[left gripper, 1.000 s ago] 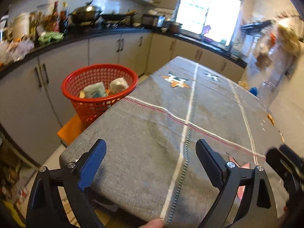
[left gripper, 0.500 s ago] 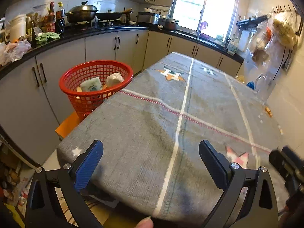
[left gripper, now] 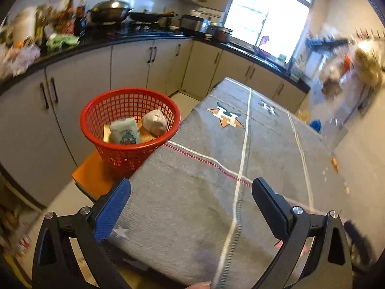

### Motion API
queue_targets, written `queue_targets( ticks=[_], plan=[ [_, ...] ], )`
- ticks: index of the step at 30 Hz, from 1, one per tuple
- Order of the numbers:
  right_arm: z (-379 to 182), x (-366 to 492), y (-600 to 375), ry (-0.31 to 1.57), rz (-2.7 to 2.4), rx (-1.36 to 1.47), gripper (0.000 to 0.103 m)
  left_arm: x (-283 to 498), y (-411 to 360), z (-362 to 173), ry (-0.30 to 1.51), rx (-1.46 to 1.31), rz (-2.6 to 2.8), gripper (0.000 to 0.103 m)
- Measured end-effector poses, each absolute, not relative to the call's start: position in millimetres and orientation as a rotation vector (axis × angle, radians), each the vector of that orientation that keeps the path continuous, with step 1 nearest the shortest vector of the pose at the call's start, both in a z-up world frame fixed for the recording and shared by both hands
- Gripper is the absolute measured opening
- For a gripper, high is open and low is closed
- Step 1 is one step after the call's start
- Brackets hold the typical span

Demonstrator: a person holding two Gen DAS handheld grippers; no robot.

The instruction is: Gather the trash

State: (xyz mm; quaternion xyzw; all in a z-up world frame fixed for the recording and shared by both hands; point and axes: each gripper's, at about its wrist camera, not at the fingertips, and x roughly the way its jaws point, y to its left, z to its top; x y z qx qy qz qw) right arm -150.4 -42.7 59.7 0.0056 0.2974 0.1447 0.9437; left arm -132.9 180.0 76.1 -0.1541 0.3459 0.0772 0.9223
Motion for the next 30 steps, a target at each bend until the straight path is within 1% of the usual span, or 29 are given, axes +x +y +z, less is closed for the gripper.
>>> queue_targets(
  ticks=[7, 14, 21, 30],
  plan=[
    [67.0, -155.4, -43.9, 0.569, 0.298, 0.003, 0.083, -138.5, 162.4, 90.5, 0.679, -0.167, 0.119, 0.1],
    [72.3, -154.4, -57.3, 0.553, 0.28, 0.053, 0.084, -153.5, 132.7, 113.0, 0.605, -0.074, 0.062, 0.1],
    [70.4, -159.2, -47.5, 0.545, 0.273, 0.013, 0.084, -165.4, 129.7, 94.4, 0.559, 0.004, 0.263, 0.1],
    [60.0, -164.6, -30.4, 0.561, 0.285, -0.043, 0.086, -177.1, 141.0, 74.9, 0.572, 0.007, 0.331, 0.1]
  ],
)
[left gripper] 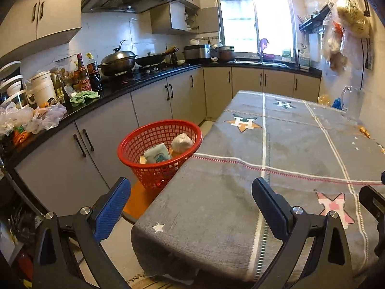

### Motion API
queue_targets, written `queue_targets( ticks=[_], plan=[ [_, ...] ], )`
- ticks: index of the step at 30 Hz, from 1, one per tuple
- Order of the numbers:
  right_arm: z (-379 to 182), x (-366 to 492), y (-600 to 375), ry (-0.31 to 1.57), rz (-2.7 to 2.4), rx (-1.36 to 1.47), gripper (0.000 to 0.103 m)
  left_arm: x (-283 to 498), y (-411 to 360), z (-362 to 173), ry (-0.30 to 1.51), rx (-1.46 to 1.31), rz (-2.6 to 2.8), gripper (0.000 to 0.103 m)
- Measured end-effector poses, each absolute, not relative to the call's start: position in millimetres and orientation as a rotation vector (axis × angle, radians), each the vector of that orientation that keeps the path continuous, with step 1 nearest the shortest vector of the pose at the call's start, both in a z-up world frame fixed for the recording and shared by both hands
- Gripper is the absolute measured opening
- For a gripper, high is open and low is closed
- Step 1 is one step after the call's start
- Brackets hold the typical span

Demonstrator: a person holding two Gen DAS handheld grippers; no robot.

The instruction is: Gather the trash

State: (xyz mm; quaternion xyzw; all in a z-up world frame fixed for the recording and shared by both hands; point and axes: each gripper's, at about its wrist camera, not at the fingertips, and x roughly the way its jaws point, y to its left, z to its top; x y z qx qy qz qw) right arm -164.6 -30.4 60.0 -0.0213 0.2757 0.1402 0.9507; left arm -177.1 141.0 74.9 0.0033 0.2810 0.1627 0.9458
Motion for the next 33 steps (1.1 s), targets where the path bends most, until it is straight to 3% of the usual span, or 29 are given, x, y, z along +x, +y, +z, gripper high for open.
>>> queue_targets(
  ticks=[33],
  plan=[
    [50.0, -160.6, -25.8, 0.603, 0.271, -0.069, 0.089, -167.6, 144.5, 55.8, 0.651, -0.002, 0.309, 0.1]
  ],
)
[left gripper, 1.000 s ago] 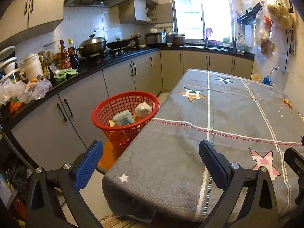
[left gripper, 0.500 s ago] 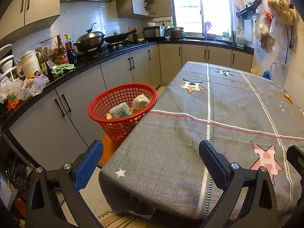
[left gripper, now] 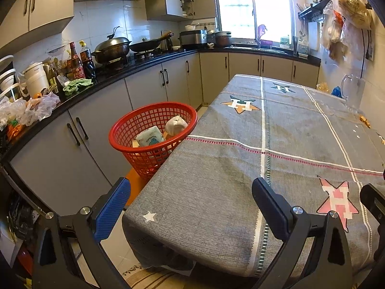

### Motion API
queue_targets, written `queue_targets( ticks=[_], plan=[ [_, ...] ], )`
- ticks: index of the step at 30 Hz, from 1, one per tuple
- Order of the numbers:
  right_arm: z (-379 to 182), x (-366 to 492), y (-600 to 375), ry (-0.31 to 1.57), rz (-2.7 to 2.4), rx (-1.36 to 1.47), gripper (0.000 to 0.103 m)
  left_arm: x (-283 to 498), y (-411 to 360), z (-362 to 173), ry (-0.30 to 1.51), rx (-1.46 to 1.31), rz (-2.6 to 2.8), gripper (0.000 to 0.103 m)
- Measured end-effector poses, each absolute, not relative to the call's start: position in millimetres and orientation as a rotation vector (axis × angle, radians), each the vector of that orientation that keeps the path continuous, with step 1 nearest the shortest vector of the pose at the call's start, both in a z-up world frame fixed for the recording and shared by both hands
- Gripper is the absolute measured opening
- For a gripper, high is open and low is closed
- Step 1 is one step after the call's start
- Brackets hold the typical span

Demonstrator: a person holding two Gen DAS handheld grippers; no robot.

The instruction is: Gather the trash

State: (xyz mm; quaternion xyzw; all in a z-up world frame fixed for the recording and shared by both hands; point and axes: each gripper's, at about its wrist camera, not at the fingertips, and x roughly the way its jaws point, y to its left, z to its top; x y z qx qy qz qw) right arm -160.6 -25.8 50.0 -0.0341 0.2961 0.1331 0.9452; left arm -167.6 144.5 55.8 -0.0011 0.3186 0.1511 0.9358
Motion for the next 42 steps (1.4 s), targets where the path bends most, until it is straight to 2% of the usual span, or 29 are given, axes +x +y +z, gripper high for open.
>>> queue_targets(
  ticks=[42],
  plan=[
    [38.8, -154.1, -26.7, 0.642, 0.246, -0.079, 0.09, -162.9, 138.4, 47.5, 0.679, 0.02, 0.291, 0.1]
  ],
)
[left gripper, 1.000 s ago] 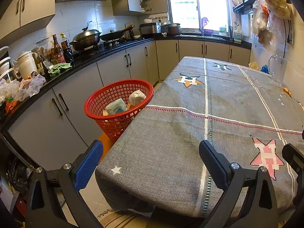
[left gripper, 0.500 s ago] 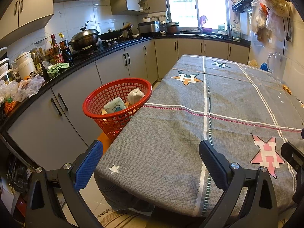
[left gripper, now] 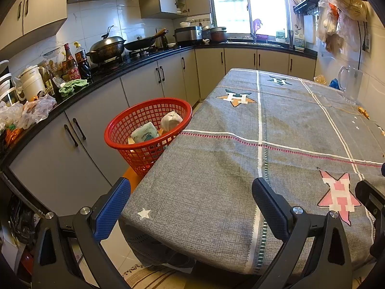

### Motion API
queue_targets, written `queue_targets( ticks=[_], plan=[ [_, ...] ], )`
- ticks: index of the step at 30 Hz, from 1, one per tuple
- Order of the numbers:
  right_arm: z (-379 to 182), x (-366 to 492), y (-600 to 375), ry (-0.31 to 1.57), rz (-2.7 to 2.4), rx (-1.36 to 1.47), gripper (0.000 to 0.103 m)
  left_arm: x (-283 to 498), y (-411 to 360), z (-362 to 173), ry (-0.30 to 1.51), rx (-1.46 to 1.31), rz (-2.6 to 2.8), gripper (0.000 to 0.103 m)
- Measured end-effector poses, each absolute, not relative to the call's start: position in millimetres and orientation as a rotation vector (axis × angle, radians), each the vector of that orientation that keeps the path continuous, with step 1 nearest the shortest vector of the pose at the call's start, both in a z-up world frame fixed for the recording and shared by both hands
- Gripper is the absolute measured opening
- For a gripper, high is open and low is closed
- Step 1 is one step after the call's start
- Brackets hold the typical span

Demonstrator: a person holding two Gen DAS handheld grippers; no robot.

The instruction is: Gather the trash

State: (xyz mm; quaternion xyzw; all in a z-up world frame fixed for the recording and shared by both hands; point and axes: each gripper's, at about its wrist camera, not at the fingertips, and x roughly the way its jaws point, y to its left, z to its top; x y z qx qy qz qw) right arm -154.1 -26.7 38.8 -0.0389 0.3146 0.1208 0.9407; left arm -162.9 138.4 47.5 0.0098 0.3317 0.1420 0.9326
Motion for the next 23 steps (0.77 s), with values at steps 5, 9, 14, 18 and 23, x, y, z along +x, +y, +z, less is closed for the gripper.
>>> queue_targets(
  ticks=[5, 9, 14, 18, 23],
  plan=[
    [34.3, -152.7, -27.7, 0.653, 0.241, -0.076, 0.09, -159.0, 135.8, 43.9, 0.689, 0.034, 0.284, 0.1],
    [30.7, -147.1, -31.2, 0.669, 0.228, -0.067, 0.09, -152.8, 132.4, 41.7, 0.694, 0.047, 0.275, 0.1],
    [30.4, -125.6, -59.0, 0.699, 0.141, -0.008, 0.095, -127.7, 121.4, 41.8, 0.739, 0.031, 0.187, 0.1],
    [22.2, -89.6, -93.4, 0.767, -0.013, 0.001, 0.098, -90.2, 96.8, 35.5, 0.812, 0.029, 0.067, 0.1],
    [1.9, -49.0, -136.5, 0.867, -0.107, 0.042, 0.099, -48.3, 61.7, 21.7, 0.902, 0.051, -0.04, 0.1]
  ],
)
